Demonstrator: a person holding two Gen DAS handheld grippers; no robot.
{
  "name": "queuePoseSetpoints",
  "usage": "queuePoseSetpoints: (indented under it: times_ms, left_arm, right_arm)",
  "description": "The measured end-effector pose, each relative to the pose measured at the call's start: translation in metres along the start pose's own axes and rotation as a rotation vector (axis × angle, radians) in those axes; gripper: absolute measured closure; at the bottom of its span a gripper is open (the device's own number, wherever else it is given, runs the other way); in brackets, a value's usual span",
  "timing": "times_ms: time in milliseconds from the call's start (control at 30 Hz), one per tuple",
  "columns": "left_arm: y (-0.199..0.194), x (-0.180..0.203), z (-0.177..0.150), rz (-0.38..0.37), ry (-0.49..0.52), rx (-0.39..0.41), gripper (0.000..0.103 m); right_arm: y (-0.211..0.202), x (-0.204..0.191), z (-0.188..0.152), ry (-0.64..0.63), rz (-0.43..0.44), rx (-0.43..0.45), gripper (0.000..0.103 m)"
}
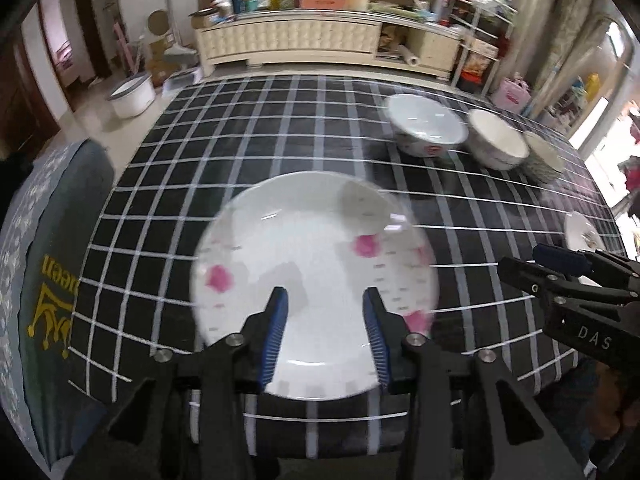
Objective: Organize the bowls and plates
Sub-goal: 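Open the right gripper and move it toward the cartoon-print plate, then grasp the rim of the cartoon-print plate with the right gripper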
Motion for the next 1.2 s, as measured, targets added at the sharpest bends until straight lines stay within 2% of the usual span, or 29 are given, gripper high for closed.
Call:
queuePoseSetpoints:
  times_ms: [300, 367, 600, 900, 1200]
  left_arm:
    - [-0.011, 0.111, 0.010, -0.083, 0.133, 0.019, 0.063]
    - [-0.012, 0.131, 0.010, -0.103, 0.153, 0.027, 0.059]
    - [-0.007, 0.212, 0.001, -0.159, 0.261, 0.011, 0.058]
    - [0.012, 0.279, -0.009, -0.187, 0.331, -0.035, 0.058]
    - [0.048, 0.324, -0.024, -0.190, 0.393, -0.104, 0.058]
  right_arm:
    - [-0.043, 0.092, -0.031, 0.114, -0.069, 0.023, 0.043]
    - [-0.053, 0.114, -0.038, 0.139, -0.090, 0.032, 0.043]
    - [-0.074, 0.175, -0.061, 0.219, -0.126, 0.056, 0.042]
    - [-0.071, 0.235, -0.094, 0.296, -0.149, 0.022, 0.042]
    - [-0.056, 0.285, -0.117, 0.351, -0.188, -0.016, 0.042]
Point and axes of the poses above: each gripper's, at about its wrist camera, not at the fingertips, and y roughly the way its jaws point, x to its right, z to its top, the point moved 10 cm from there along y, roughly the way its jaws point, and after that the axes turned 7 degrees about -y, right-handed, at the moved point
